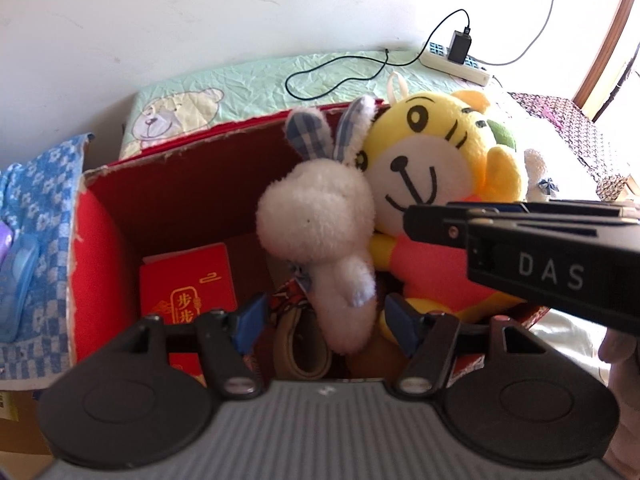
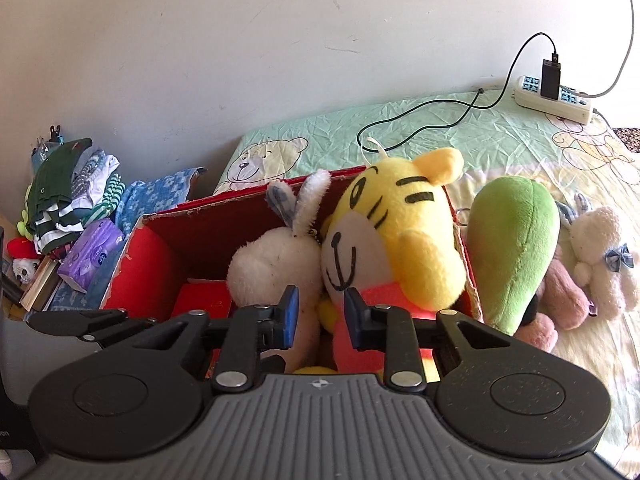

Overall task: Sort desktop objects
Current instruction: 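Lower the white rabbit into the box beside the tiger and open the right gripper, then move the right gripper back to the green bean-shaped plush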

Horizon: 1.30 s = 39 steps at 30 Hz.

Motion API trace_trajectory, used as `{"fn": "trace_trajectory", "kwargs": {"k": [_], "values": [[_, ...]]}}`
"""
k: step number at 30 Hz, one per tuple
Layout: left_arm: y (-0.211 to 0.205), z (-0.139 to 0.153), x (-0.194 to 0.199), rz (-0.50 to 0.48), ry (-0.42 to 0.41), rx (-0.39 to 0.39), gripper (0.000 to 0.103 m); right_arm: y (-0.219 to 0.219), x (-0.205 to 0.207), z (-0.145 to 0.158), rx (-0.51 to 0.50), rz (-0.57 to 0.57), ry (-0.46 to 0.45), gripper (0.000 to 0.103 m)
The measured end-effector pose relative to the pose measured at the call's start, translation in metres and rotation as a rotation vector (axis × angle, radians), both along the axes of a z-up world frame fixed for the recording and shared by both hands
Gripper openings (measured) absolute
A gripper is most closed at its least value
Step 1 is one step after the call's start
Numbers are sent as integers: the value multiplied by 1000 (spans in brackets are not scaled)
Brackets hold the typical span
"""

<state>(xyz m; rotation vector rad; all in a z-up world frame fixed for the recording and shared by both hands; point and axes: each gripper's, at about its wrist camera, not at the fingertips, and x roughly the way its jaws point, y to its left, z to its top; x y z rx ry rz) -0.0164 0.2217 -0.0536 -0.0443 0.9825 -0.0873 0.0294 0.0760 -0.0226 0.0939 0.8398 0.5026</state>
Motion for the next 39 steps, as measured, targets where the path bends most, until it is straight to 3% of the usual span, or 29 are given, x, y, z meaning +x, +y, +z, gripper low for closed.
{"fn": "trace_trajectory", "kwargs": {"k": [12, 19, 26, 32, 39], "values": [[-5, 7, -9, 50, -15, 51, 83, -11, -11, 1, 3, -16, -12, 28], [-10, 10, -14, 61, -24, 68, 85, -17, -14, 1, 11, -13, -16, 28], [-16, 11, -19, 77, -19, 78, 80, -18, -17, 0, 11, 2, -19, 28], [-15, 12, -24, 98, -22, 73, 69, -26, -18, 1, 56, 8, 8, 28], [-14, 15, -27, 119, -24, 55, 68, -37, -24, 4, 99, 13, 3, 28]]}}
